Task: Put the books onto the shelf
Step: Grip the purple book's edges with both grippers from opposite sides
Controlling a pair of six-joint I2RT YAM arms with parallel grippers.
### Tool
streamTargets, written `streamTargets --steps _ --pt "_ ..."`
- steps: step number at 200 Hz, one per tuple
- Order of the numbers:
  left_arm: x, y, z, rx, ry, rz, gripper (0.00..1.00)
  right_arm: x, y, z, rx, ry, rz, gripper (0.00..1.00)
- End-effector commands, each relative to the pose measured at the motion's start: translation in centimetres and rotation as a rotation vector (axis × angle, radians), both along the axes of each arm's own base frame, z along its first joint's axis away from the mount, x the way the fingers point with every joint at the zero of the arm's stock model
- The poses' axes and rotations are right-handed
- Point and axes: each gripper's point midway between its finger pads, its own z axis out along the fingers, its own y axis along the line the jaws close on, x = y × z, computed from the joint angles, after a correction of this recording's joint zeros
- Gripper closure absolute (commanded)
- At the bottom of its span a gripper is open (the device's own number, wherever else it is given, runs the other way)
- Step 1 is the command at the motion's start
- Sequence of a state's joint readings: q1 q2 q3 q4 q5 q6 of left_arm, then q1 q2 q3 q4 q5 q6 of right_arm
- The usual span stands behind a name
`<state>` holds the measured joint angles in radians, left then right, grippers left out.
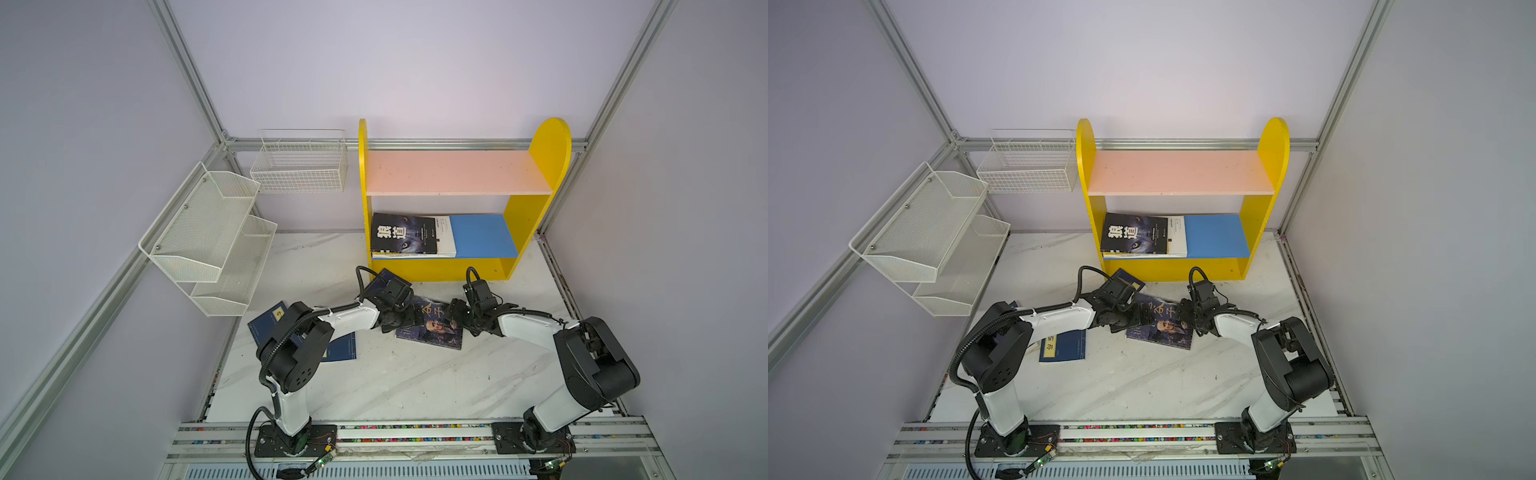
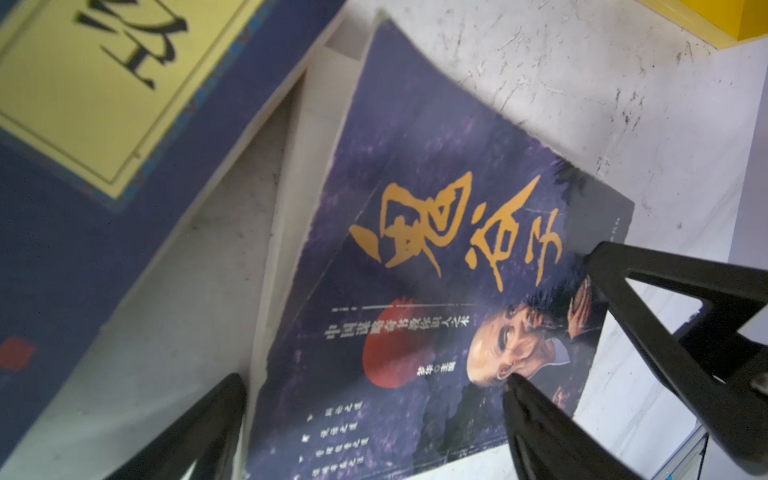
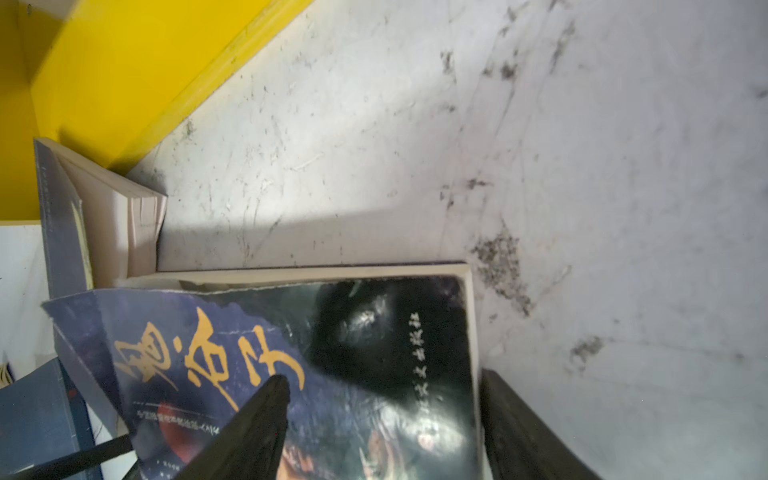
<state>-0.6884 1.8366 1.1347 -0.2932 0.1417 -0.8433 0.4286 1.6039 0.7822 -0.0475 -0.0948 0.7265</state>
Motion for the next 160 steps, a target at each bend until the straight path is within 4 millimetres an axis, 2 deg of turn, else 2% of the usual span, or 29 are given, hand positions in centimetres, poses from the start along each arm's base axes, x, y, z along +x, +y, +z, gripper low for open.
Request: streamTargets --steps 1,15,38,67,121,160 --pt "0.3 -2.7 1.5 -0.133 -0.057 -0.074 0.09 -0.9 0.2 -2.1 -0.024 0.061 0.032 0.28" --pt "0.8 -3.8 3.3 -0.214 -0.073 -0.076 0.15 -1.1 0.2 -3.1 -0.034 0.071 0.043 0.32" --pt "1.7 -5.9 7.9 -0.365 -0.135 -0.086 0.28 -1.5 0.2 -4.1 -0.029 0.084 0.054 0.36" --pt "1.8 -6.1 11.8 -0.469 -0.211 -0.077 0.37 -1.6 0.3 -5.2 -0.043 0.101 0.073 0.38" --pt "0.9 -5.6 13.1 -0.491 -0.206 -0.073 0.61 -0.6 0.9 -5.4 -0.051 0.096 0.098 0.41" --pt "0.7 -5.0 11.0 -0.429 -0.139 -0.046 0.72 -0.2 1.0 -5.1 -0.055 0.086 0.101 0.42"
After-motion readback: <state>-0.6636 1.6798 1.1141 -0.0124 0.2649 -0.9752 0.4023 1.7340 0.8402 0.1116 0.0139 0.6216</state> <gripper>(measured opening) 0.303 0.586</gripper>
